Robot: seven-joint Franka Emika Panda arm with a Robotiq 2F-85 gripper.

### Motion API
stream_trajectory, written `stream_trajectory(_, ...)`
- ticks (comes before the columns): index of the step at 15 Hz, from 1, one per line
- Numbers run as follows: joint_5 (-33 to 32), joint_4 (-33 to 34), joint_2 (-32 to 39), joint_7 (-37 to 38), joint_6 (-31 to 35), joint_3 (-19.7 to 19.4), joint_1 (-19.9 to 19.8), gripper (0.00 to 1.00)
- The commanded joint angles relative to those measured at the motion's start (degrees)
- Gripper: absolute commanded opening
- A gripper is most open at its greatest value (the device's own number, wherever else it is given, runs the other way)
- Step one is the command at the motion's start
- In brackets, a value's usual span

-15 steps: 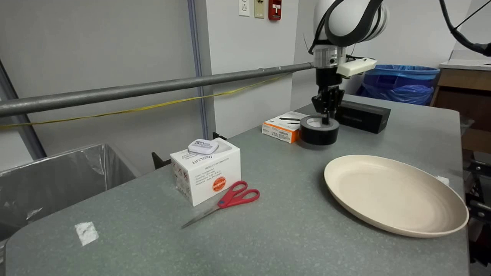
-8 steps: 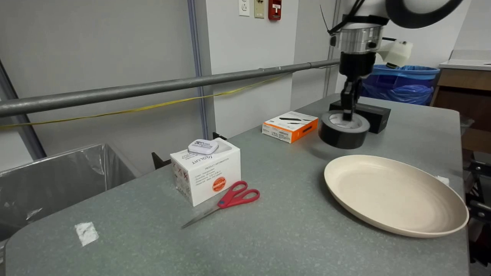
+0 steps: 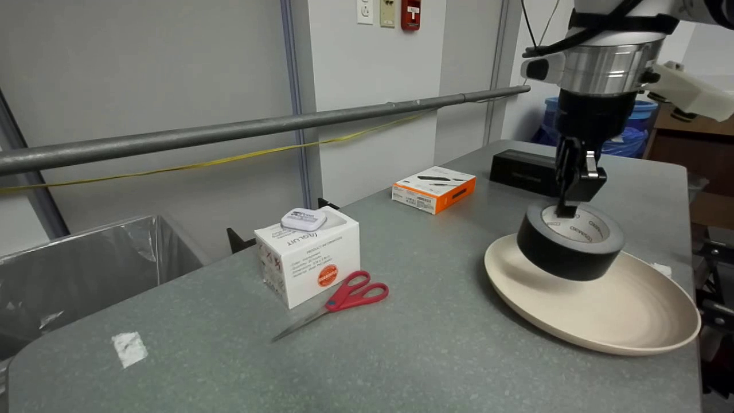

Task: Put the black tape on the plate

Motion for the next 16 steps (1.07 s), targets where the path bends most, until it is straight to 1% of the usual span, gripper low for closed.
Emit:
stream_trajectory(1, -1.6, 1.9, 4.5, 2.1, 1.7, 1.5, 0.7, 0.06)
stream_trajectory(4, -1.2, 3.9, 8.8, 1.6, 1.2, 1.2, 1.2, 0.06)
stream_trajectory(6, -2.2, 5.3, 11.4, 2.3, 1.4, 0.4, 1.7, 0.06)
stream_trajectory(11, -1.6, 8.2, 15.2, 2.2, 0.4, -1.0, 3.1, 0.06)
stream_trajectory(12, -1.6, 8.6, 15.5, 2.4, 0.2, -1.2, 3.3, 0.5)
stream_trajectory(13, -1.6, 9.0, 15.7, 2.5, 0.0, -1.4, 3.5, 0.52)
stream_trajectory(14, -1.6, 9.1, 15.7, 2.6, -0.1, -1.6, 3.8, 0.58)
stream_trajectory(16, -1.3, 9.5, 15.7, 2.8, -0.4, -2.0, 4.2, 0.73)
